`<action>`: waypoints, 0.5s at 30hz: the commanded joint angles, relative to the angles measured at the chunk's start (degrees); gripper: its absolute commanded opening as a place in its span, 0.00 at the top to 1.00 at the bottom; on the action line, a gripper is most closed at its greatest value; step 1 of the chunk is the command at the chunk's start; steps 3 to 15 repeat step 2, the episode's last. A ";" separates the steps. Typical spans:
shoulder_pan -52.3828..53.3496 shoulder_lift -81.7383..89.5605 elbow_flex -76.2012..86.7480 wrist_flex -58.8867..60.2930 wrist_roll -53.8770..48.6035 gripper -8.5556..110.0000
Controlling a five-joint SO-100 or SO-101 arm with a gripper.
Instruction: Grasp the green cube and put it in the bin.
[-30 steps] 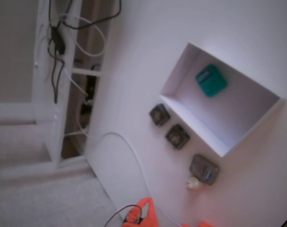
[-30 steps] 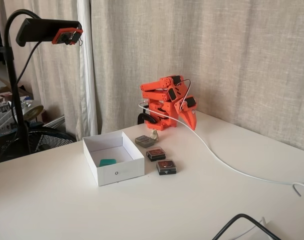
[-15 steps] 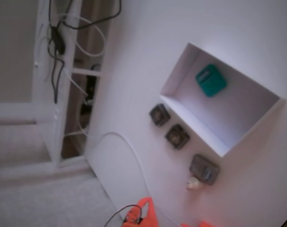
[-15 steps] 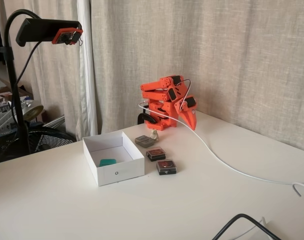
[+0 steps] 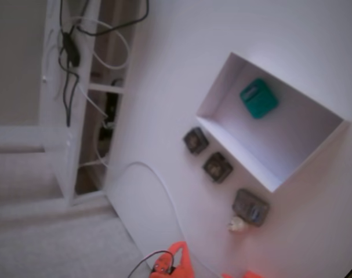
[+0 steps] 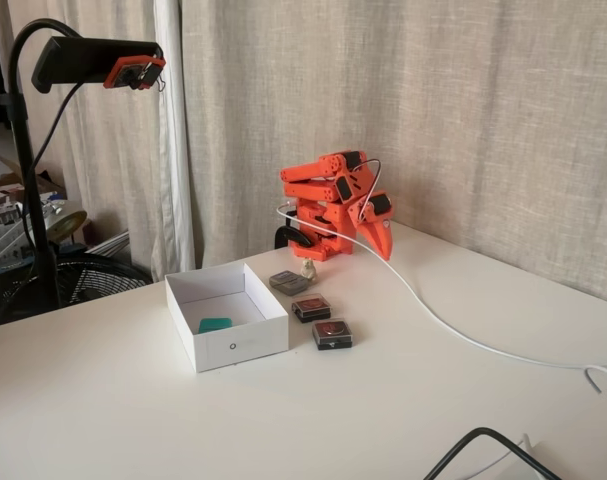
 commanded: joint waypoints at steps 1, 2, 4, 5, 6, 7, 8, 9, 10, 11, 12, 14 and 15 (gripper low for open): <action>0.53 0.62 -2.64 0.18 -0.18 1.00; 0.53 0.62 -2.64 0.18 -0.18 1.00; 0.53 0.62 -2.64 0.18 -0.18 1.00; 0.53 0.62 -2.64 0.18 -0.18 1.00; 0.53 0.62 -2.64 0.18 -0.18 1.00; 0.53 0.62 -2.64 0.18 -0.18 1.00; 0.53 0.62 -2.64 0.18 -0.18 1.00; 0.53 0.62 -2.64 0.18 -0.18 1.00; 0.53 0.62 -2.64 0.18 -0.18 1.00; 0.53 0.62 -2.64 0.18 -0.18 1.00; 0.53 0.62 -2.64 0.18 -0.18 1.00; 0.53 0.62 -2.64 0.18 -0.18 1.00; 0.53 0.62 -2.64 0.18 -0.18 1.00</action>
